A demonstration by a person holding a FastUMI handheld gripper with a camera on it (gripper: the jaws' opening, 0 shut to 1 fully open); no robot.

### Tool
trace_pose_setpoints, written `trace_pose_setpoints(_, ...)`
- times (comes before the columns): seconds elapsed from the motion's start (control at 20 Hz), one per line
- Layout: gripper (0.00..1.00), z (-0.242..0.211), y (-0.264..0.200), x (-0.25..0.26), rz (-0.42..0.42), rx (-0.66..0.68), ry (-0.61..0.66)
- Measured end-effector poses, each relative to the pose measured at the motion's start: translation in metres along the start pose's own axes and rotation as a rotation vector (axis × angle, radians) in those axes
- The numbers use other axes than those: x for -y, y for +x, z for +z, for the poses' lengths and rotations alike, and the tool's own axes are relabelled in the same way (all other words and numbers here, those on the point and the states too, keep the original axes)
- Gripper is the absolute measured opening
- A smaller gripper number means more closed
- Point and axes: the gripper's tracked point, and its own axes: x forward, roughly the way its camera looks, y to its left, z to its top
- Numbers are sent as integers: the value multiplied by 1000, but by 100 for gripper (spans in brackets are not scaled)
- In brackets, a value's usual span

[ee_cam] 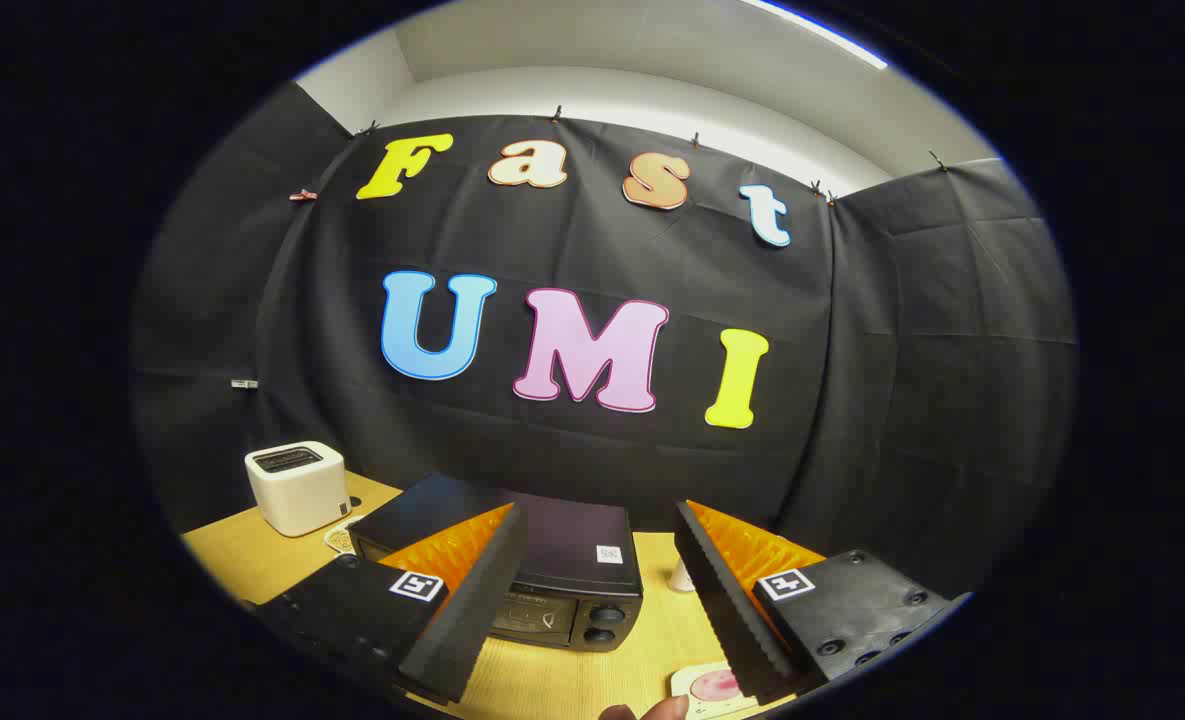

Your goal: Open the toaster oven, put the food inside, and close the toaster oven door.

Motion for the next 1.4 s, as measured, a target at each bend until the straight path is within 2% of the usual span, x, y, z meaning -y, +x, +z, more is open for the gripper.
trace_pose_setpoints(0.45, 97, 8, -5, -1, 12, -2, 79)
trace_pose_setpoints(0.9, 97, 11, -4, -6, 20, 3, 79)
trace_pose_setpoints(1.15, 97, 2, 5, -33, 49, -18, 95)
trace_pose_setpoints(1.4, 97, -37, 23, -76, 98, -112, 134)
